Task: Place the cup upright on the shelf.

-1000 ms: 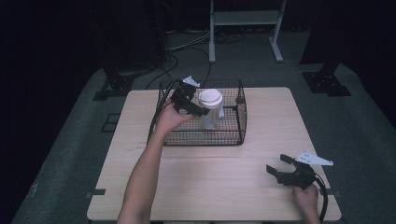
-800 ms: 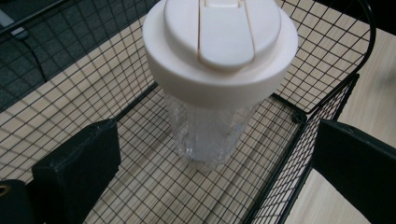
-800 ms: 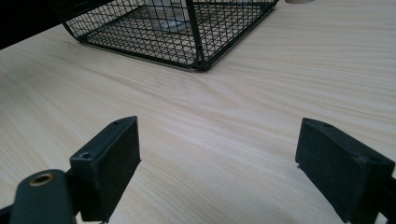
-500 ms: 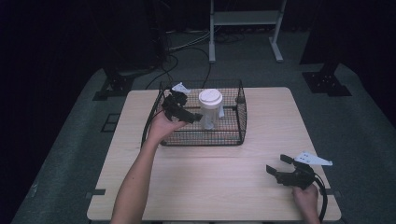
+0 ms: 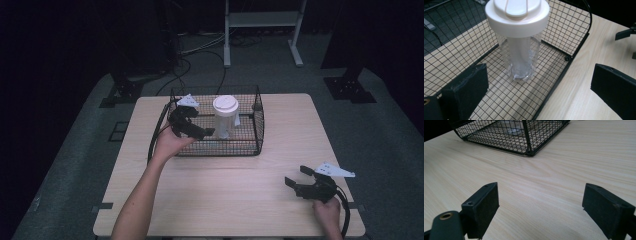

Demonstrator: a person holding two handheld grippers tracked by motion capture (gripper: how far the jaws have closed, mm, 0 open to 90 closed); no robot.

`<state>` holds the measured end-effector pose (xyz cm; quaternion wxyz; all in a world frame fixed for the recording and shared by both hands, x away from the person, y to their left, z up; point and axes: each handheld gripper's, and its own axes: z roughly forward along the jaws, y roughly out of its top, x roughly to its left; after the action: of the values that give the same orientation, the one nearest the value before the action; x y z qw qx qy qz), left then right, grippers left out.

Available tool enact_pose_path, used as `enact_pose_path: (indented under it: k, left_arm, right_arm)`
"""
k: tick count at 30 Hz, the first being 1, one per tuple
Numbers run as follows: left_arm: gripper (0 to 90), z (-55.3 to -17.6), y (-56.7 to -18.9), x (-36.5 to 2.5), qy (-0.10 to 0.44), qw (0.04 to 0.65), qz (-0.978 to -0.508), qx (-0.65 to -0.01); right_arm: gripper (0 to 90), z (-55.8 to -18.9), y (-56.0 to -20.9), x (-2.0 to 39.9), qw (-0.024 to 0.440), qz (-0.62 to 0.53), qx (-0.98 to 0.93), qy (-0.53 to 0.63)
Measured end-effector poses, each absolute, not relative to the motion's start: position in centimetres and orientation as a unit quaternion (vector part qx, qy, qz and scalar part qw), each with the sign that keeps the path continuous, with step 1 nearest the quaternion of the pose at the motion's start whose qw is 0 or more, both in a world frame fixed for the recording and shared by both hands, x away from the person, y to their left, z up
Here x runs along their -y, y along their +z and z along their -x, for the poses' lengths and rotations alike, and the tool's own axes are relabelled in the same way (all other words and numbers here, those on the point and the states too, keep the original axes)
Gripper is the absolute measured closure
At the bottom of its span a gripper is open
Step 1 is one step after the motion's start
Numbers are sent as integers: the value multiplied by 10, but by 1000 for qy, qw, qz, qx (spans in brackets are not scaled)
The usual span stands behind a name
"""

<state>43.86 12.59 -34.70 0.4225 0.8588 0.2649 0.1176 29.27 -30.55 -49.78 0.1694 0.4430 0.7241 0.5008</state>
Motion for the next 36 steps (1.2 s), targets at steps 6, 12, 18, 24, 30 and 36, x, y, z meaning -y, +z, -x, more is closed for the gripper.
enact_pose_path:
  k: [6,12,18,24,30,36]
  left_arm:
    - [5,-428,-348,-129,120,420,-862,-256]
    - [5,-418,-350,-133,121,416,-865,-251]
    - [5,-407,-351,-135,121,434,-859,-244]
    - [5,-397,-353,-134,120,432,-862,-237]
    - [5,-387,-354,-135,123,428,-866,-227]
    - [5,-380,-357,-138,124,431,-865,-224]
  right_arm:
    - [129,-293,-498,305,170,-443,-725,499]
    - [129,-293,-498,305,172,-442,-726,498]
    - [129,-293,-498,305,173,-441,-727,498]
    - [129,-293,-498,305,174,-439,-727,498]
    - [129,-293,-498,305,174,-440,-728,496]
    - [129,-293,-498,305,174,-440,-728,496]
